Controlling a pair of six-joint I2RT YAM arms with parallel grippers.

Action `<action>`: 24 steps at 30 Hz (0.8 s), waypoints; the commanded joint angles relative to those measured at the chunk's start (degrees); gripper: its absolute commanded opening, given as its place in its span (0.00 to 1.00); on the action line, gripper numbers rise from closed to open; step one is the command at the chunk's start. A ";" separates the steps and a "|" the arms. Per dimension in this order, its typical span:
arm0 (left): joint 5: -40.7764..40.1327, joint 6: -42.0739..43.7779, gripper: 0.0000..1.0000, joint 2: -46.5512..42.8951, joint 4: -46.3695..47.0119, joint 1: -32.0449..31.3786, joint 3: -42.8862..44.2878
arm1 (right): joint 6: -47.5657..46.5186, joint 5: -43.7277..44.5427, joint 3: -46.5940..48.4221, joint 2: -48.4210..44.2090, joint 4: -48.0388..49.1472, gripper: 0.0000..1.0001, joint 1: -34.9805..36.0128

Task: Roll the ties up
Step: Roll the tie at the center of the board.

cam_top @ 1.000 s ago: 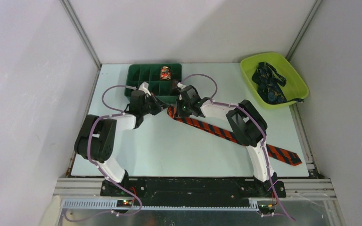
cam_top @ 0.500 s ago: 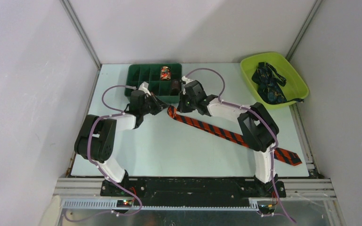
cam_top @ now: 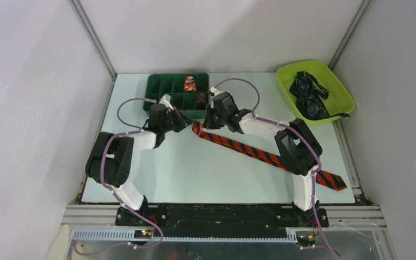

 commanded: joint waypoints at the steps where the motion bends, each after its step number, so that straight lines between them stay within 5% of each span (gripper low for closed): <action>1: 0.78 -0.43 0.00 -0.76 1.86 -0.26 1.49 | 1.33 -0.89 -0.03 1.00 0.92 0.00 -0.13; 24: 0.91 -0.28 0.00 -0.15 1.36 -2.22 2.76 | 3.90 -4.66 -0.08 5.32 6.63 0.00 -0.90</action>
